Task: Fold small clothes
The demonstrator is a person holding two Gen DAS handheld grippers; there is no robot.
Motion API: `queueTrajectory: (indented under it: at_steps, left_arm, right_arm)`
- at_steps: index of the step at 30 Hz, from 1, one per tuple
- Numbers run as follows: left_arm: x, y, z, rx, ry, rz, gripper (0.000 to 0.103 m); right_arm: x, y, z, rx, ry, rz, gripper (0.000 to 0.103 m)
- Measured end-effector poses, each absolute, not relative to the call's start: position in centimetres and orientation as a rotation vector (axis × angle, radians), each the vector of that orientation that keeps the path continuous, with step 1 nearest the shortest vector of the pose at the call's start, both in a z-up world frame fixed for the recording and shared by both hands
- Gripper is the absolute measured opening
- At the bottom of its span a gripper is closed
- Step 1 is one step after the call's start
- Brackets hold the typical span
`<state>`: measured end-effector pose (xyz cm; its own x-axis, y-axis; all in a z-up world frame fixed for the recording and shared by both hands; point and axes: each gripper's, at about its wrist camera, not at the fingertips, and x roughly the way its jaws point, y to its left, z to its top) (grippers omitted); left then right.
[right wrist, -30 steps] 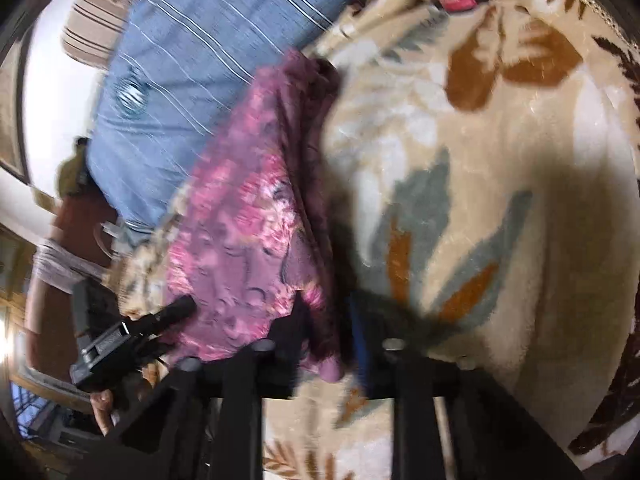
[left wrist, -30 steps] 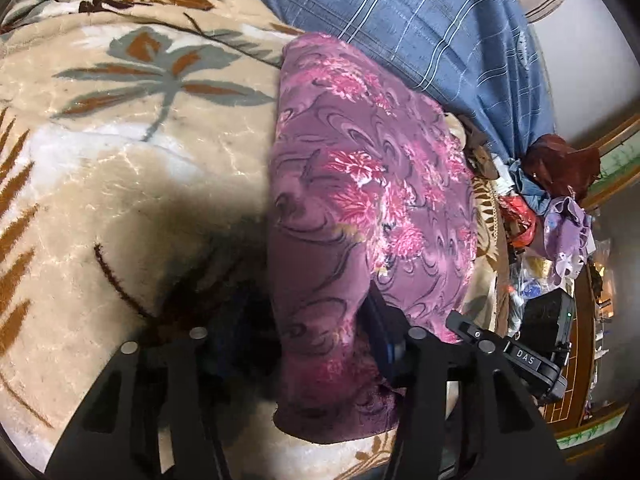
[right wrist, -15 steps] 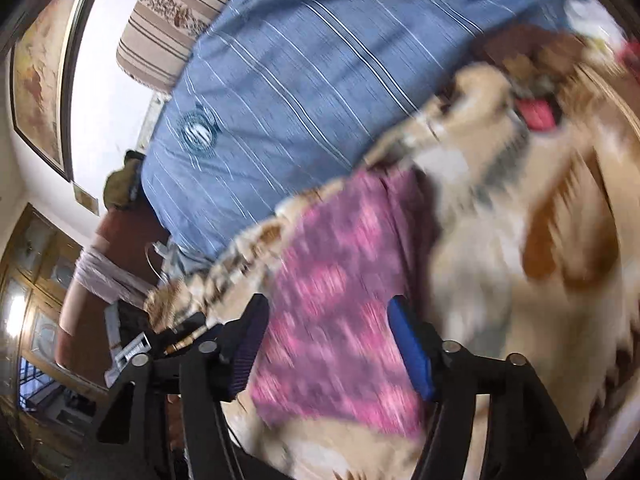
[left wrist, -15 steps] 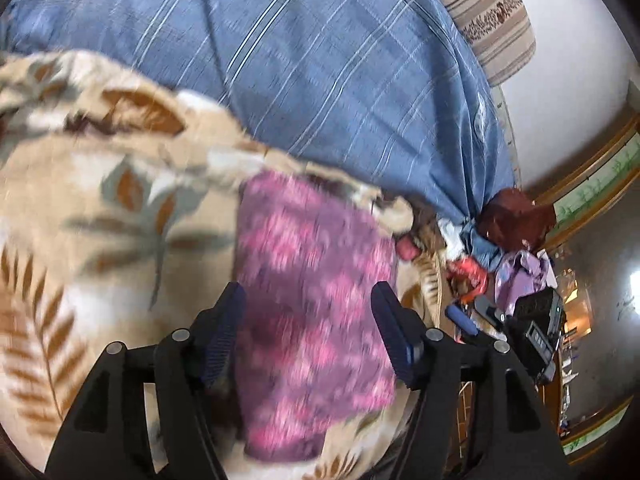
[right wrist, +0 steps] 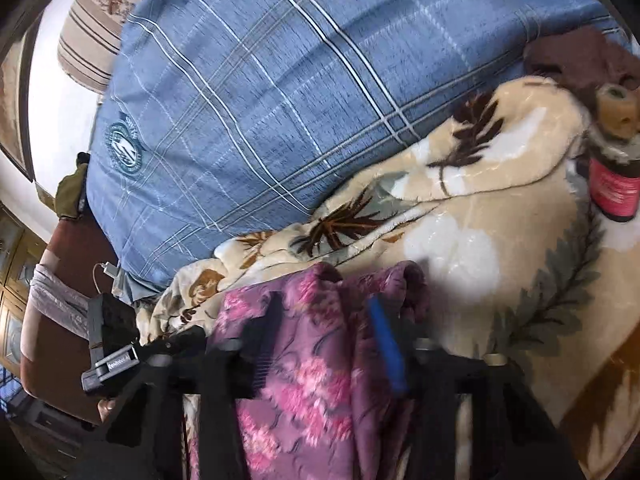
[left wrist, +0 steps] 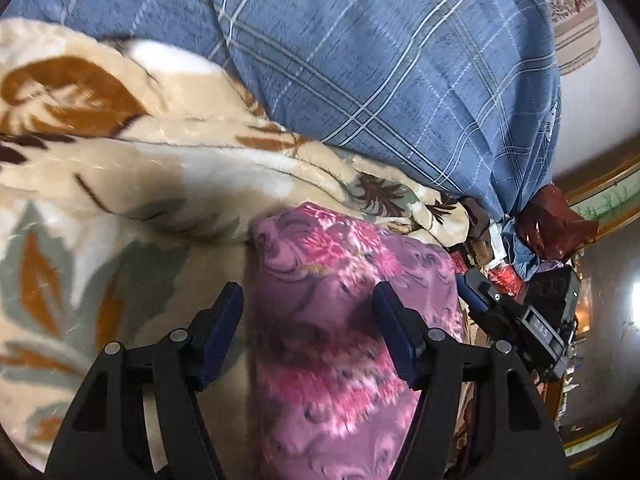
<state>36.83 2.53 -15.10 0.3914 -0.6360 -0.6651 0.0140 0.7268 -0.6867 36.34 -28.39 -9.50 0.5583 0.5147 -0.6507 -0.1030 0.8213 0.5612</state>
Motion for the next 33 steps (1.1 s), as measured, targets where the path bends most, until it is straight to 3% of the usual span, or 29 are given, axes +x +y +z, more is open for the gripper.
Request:
queueTrajectory:
  at_steps: [5,6,7,9,11,17,21,23,25,26,27,29,33]
  left_arm:
    - [37.4,2.9,-17.0,-0.769,1.118,-0.471,0.064]
    - [37.4,2.8,-17.1,-0.779,1.118,-0.467,0.062]
    - [37.4,2.8,-17.2,-0.793,1.118,-0.47,0.053]
    - [37.4,2.6,-17.1,-0.78,1.112,-0.453,0.043]
    - [37.1,2.5,-16.4,-0.753,1.091,-0.462,0.027]
    - [36.8,3.5,-15.6,-0.745,1.023,-0.506,0.021]
    - [37.2,3.3,-17.1,-0.719,1.051,-0.449,0.023]
    - [36.9,3.7,-16.6,-0.72,1.057,-0.432,0.035]
    - [36.5,4.2,-16.0,-0.698,1.068,-0.397,0.05]
    - [35.9,4.6,-15.5,-0.675,1.062,-0.388,0.054]
    - [35.4,4.9,-15.0,-0.655,1.051,-0.389,0.055]
    - [33.5,5.4,-14.4,-0.601,1.034,-0.383,0.059]
    - [30.0,6.0,-14.7,-0.57,1.017,-0.386,0.063]
  right_arm:
    - [37.0,-29.3,-11.7,0.492,0.987,0.313,0.036]
    - [37.1,-29.5,-12.2,0.511,1.004,0.324,0.037]
    - [37.2,-29.5,-12.7,0.507,1.025,0.328,0.037]
    - [37.2,-29.5,-12.9,0.497,1.019,0.315,0.024]
    - [36.9,-29.7,-12.7,0.503,1.005,0.328,0.008]
    - [35.7,-31.3,-10.7,0.507,0.945,0.29,0.006]
    - [36.8,-30.5,-13.8,0.485,1.026,0.247,0.006]
    - [36.7,-30.4,-13.2,0.472,1.015,0.263,0.008]
    - [36.3,-30.9,-12.5,0.494,0.997,0.26,0.017]
    - [36.1,-31.1,-12.2,0.507,0.986,0.253,0.026]
    - [35.6,-31.2,-11.7,0.516,0.962,0.257,0.039]
    - [34.7,-31.2,-10.6,0.533,0.917,0.274,0.049]
    - [32.9,-29.8,-8.7,0.523,0.873,0.334,0.051]
